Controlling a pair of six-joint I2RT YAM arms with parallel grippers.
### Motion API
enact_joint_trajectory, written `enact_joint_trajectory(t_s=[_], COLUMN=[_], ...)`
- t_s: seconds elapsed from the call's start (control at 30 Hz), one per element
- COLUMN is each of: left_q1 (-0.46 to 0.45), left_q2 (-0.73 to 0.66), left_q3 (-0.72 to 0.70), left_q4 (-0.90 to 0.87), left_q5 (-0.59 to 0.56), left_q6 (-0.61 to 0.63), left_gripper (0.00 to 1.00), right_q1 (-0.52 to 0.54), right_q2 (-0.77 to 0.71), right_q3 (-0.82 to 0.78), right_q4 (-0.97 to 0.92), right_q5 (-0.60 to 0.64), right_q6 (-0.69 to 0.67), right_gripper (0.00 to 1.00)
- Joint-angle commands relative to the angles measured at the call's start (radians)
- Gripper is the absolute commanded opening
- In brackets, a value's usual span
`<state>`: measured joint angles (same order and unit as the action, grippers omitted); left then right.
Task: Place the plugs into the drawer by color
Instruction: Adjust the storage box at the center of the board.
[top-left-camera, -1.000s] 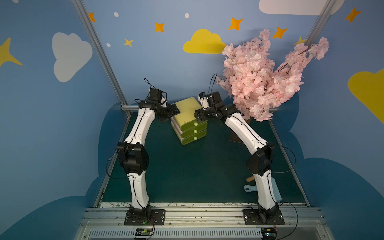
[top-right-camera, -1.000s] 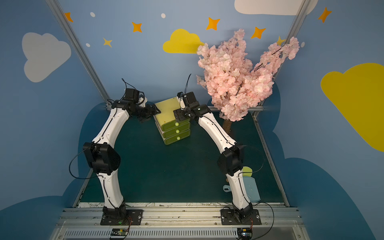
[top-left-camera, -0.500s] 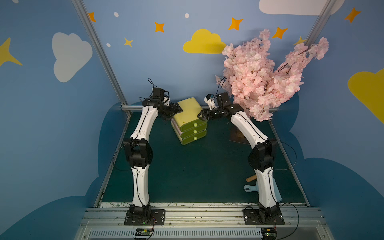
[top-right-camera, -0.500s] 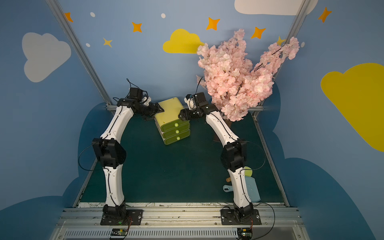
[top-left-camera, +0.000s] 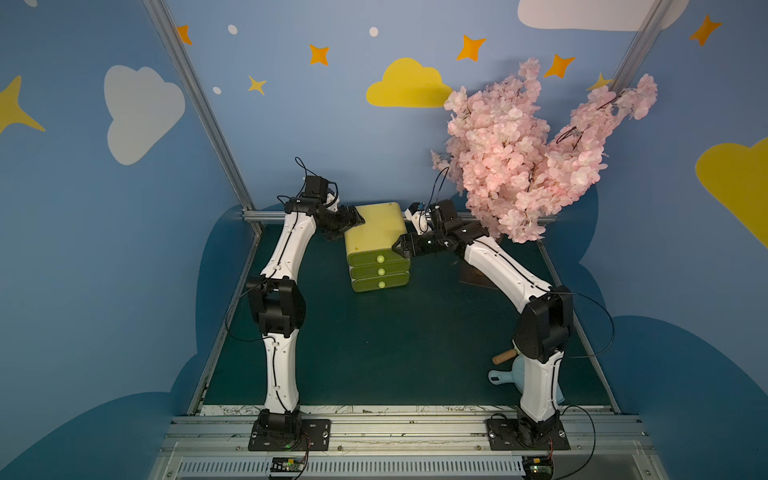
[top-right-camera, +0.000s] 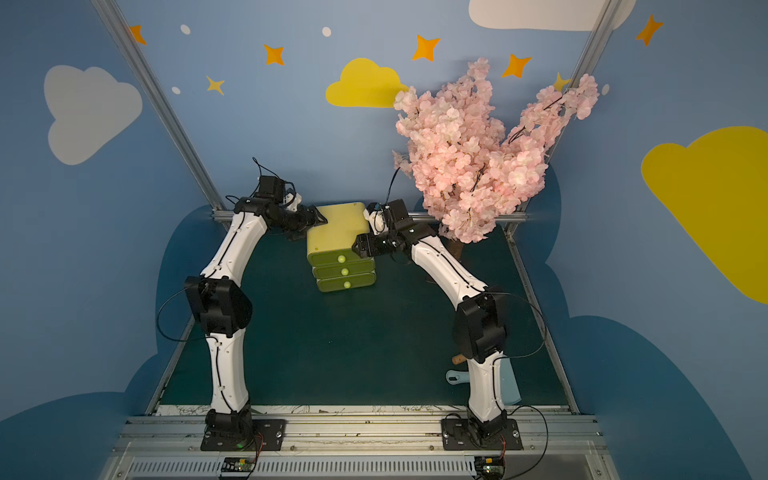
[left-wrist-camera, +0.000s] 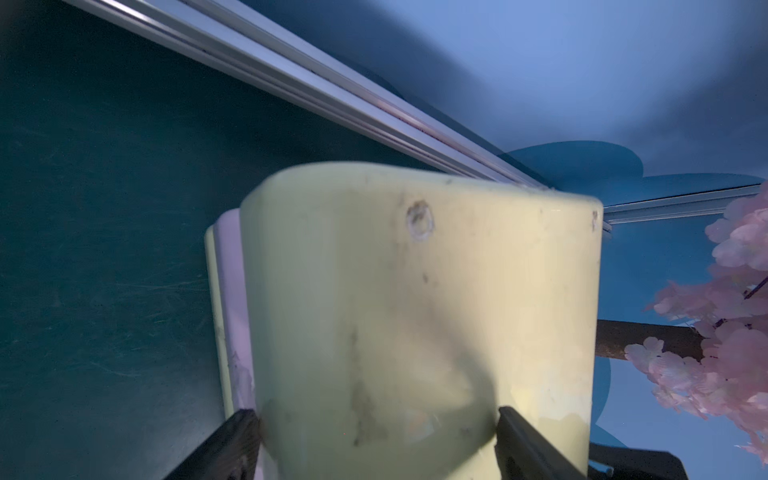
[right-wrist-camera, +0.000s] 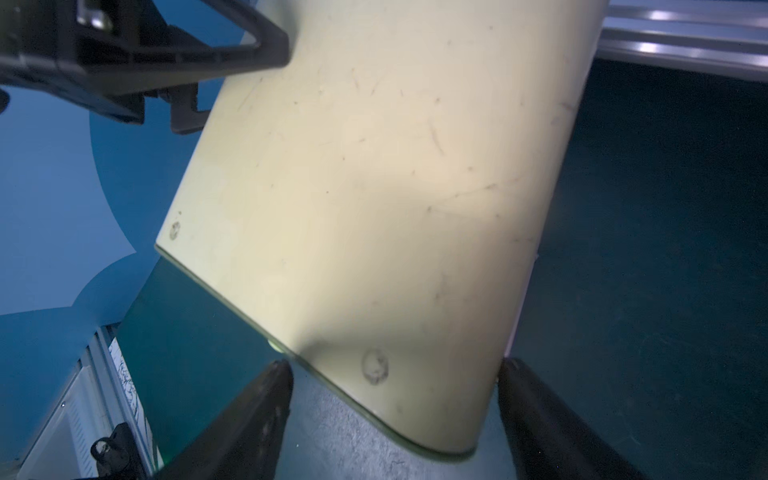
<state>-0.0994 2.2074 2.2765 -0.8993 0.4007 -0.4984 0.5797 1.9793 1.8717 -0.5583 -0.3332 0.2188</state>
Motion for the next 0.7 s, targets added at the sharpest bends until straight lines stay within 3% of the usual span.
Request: enact_joint_trajectory(t_s=[0.0, 0.47, 0.67], left_q1=[-0.054, -0.059, -0.059], left_q2=[-0.049, -0.167, -0.383], left_q3=[-0.086, -0.226, -0.379], left_q4=[-0.004, 0.03, 0.046], left_q5=[0.087, 0.043, -0.148], left_q6=[0.007, 0.023, 0.102], left_gripper=[0.88, 0.88, 0.89], right_q1=[0.078, 0.06, 0.049], right_q2=[-0.049, -0.132, -0.261], right_q3=[-0.068, -0.152, -0.208], right_q4=[0.025, 0.04, -0.073], right_q5=[-0.087, -0.061, 0.002], right_q6=[0.031, 0.044, -0.077], right_gripper=[0.79, 0.81, 0.92])
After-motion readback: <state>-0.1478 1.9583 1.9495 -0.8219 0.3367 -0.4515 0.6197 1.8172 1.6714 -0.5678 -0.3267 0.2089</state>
